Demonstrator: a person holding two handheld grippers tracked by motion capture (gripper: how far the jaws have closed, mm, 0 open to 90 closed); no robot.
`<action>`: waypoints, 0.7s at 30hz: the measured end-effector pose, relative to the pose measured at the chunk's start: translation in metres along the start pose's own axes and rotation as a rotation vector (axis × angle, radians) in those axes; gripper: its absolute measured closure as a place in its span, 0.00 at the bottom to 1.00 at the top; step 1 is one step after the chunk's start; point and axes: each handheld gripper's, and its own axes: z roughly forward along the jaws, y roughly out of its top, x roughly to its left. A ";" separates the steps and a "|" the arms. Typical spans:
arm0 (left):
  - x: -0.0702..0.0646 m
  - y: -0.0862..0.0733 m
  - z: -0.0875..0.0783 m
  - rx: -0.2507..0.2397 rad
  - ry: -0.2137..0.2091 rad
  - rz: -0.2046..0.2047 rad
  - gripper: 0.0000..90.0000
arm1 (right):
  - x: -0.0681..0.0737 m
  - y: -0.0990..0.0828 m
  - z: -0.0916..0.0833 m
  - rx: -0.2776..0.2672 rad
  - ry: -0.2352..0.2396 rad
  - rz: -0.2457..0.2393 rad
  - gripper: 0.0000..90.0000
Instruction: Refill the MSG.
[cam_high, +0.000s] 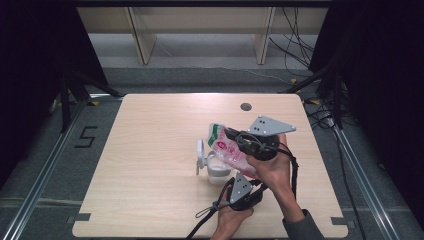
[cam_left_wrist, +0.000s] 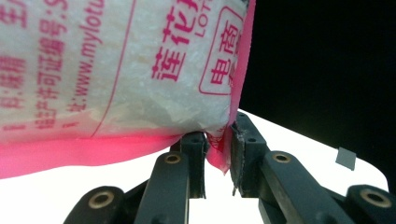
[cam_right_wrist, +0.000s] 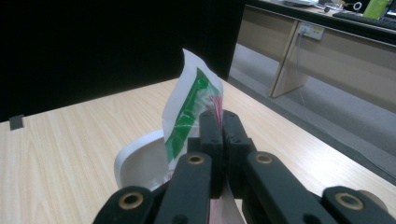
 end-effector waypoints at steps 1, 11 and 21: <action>0.000 0.000 0.000 0.005 0.003 0.000 0.85 | 0.000 0.000 -0.002 -0.011 -0.016 -0.001 1.00; 0.002 -0.002 -0.001 0.036 0.004 0.014 0.85 | -0.010 -0.004 -0.014 -0.030 -0.007 0.036 1.00; 0.002 -0.003 -0.001 0.034 -0.004 0.000 0.85 | -0.013 -0.004 -0.023 -0.052 -0.020 0.037 1.00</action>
